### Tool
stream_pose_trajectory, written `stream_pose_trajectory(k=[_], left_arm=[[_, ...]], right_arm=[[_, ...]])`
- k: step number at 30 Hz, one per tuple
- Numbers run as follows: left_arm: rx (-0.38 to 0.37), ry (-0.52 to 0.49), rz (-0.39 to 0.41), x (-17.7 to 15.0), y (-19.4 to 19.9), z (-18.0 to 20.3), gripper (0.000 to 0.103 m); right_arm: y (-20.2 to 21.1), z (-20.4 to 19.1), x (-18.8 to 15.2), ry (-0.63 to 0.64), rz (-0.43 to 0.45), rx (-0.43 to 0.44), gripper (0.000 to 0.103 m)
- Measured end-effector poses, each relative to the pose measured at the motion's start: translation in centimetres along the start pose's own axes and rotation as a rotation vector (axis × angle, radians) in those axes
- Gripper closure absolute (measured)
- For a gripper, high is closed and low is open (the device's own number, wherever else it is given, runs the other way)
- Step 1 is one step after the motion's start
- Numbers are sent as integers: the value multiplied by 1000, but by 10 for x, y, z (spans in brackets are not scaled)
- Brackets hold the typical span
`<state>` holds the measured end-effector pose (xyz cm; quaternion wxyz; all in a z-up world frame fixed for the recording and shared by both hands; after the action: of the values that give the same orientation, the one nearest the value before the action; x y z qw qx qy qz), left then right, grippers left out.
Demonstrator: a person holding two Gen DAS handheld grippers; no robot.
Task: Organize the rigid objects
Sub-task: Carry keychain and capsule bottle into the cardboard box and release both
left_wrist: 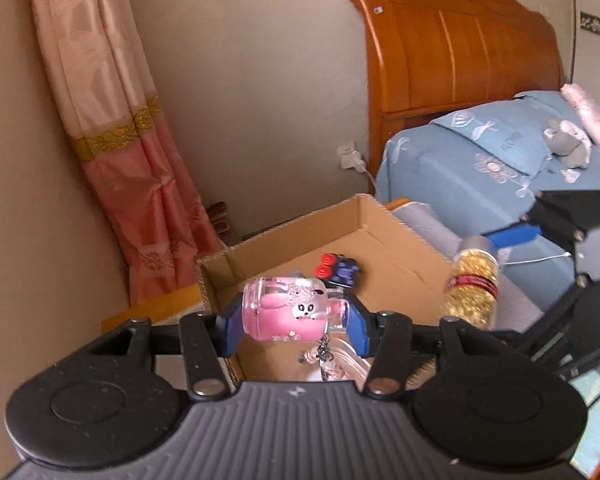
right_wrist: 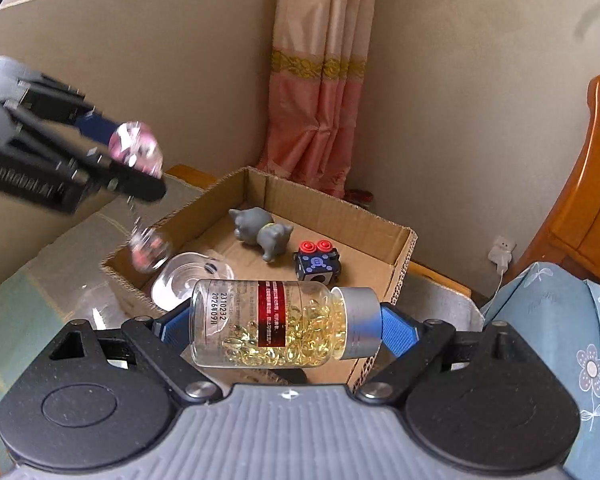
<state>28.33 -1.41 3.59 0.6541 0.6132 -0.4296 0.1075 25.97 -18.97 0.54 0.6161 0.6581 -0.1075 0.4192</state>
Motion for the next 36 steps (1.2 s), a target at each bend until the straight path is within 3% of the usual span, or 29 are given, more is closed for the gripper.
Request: stream_pose_trajectory(k=[9,13,21,22,24,25,26,31,36], left_arm=[[50,32,-65,1,-56,-20,53],[53,37,-82,0,-69,-23,53],[51,47,-105,-1,-82,-24,53],[52,49,-110,0,-83,-25,51],[51,61,-106,0,-83,-25,32],[49,66,-97,0,-81,-25,13],[57,72,-81,0,-78,-25,6],[46,97,-38,-5,-59,-25,5],[61,72,-63,-17,-45,-19,5]], right_arm=[[-41,4,-4,-5,-83,1,8],[-37,0,-11,9,-65,-7,0],[-17,-12,-15,40,-29,-2,0],[-13,-14,-16,43,-22,1,0],[-5,-17,-17,41,-6,10,0],[-2,-18,-17,38,0,15,0],[1,-20,-18,36,4,20,0],[13,-27,-30,6,22,6,0],[18,-35,-47,-44,20,2,0]])
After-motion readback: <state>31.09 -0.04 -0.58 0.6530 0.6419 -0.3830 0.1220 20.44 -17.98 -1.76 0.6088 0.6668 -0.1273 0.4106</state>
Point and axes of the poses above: each gripper's, at about its wrist camera, not at the fingertips, and y roughly against the way its jaws point, z to its right, x to its top, the point moved 3 cm from there along -y, roughly the way its jaws point, and after that the axes turned 4 degrees about -z, right-handed, at the moved point
